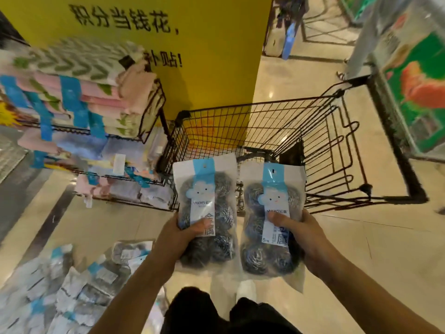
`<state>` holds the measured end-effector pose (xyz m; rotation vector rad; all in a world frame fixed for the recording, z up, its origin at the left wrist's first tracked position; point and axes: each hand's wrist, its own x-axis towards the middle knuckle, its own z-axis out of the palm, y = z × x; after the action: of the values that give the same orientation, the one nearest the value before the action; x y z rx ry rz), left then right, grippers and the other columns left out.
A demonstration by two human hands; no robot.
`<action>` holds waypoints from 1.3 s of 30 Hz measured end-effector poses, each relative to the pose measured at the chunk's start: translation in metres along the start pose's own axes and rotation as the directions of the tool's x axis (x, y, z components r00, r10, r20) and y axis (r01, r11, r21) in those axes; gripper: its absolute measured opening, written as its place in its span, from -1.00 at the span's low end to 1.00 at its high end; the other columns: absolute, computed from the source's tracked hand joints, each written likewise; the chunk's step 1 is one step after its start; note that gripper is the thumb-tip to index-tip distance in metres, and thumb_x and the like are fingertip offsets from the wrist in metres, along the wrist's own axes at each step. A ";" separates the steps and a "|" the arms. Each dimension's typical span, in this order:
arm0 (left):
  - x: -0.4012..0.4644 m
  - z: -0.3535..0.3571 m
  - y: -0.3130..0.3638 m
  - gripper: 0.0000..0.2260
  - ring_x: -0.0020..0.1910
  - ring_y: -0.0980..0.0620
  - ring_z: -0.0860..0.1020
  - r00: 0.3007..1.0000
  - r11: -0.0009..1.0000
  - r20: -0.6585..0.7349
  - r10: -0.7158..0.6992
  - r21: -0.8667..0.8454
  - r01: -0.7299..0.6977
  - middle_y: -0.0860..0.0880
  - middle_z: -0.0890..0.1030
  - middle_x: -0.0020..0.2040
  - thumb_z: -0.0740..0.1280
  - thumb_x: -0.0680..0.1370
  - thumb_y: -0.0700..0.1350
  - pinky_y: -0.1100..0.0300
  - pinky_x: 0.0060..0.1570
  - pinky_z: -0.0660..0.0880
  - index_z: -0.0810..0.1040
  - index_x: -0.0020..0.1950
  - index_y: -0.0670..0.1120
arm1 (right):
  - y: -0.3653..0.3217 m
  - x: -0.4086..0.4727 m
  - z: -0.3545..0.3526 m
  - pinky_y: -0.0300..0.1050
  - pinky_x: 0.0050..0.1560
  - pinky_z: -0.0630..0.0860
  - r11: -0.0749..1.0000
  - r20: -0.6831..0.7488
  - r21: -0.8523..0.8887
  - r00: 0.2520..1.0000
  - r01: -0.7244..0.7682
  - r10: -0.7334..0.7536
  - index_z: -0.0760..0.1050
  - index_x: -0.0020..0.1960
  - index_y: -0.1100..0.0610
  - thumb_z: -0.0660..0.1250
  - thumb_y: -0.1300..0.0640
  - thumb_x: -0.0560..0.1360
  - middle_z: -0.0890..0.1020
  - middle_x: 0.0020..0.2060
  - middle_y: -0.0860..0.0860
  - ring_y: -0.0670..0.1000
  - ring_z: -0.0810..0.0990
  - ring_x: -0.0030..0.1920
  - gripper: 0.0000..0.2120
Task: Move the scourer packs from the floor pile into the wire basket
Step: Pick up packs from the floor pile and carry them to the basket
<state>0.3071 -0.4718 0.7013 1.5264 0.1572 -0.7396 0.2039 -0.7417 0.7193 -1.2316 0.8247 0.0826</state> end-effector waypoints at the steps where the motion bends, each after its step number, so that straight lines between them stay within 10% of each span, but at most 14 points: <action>1: 0.011 0.005 0.006 -0.36 0.06 -0.17 0.75 1.000 1.000 0.000 -0.010 0.009 0.010 -0.13 0.78 0.09 0.63 0.23 0.09 -0.12 0.13 0.67 0.67 0.28 -0.06 | -0.006 0.008 -0.002 0.15 0.03 0.73 1.000 0.000 0.014 1.000 -0.003 0.003 0.56 0.29 0.07 0.62 0.12 0.40 0.80 0.01 0.09 0.14 0.80 -0.02 -0.49; 18: 0.251 0.037 0.104 -0.58 0.05 -0.16 0.74 0.954 0.960 0.142 -0.265 0.133 0.247 0.05 0.80 -0.10 0.67 0.36 -0.01 -0.14 0.30 0.57 0.63 0.14 -0.01 | -0.079 0.183 0.011 0.24 0.10 0.70 0.982 -0.161 0.146 0.977 -0.119 0.142 0.54 0.30 0.16 0.60 0.14 0.41 0.78 0.03 0.19 0.24 0.79 0.02 -0.49; 27: 0.402 0.058 0.052 -0.32 0.11 -0.04 0.70 0.929 0.933 0.147 -0.339 0.179 0.313 0.04 0.75 0.08 0.67 0.20 0.21 -0.06 0.34 0.53 0.56 0.26 0.14 | -0.050 0.355 -0.016 0.25 0.16 0.69 0.985 -0.229 0.082 0.959 -0.153 0.168 0.58 0.27 0.09 0.66 0.15 0.36 0.80 0.00 0.09 0.16 0.80 0.00 -0.48; 34: 0.507 0.077 -0.032 -0.67 -0.20 0.27 0.69 0.938 0.928 0.128 -0.322 0.238 0.286 0.16 0.73 -0.12 0.54 0.50 -0.04 0.34 -0.26 0.58 0.50 0.17 0.18 | 0.021 0.486 -0.045 0.08 0.08 0.71 0.975 -0.219 0.077 0.950 -0.211 0.223 0.57 0.27 0.06 0.68 0.13 0.36 0.80 0.01 0.05 0.10 0.80 0.01 -0.47; 39: 0.555 0.069 -0.078 -0.38 0.12 -0.06 0.74 0.928 0.904 0.096 -0.360 0.282 0.322 -0.03 0.77 0.15 0.71 0.27 0.10 -0.08 0.28 0.60 0.61 0.27 0.04 | 0.065 0.533 -0.042 0.12 0.12 0.71 0.974 -0.253 0.024 0.941 -0.224 0.223 0.58 0.24 0.05 0.70 0.11 0.33 0.80 0.01 0.03 0.08 0.80 -0.01 -0.46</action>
<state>0.6730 -0.7134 0.3456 1.7089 0.2285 -1.1890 0.5331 -0.9488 0.3465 -1.1636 1.1889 0.1119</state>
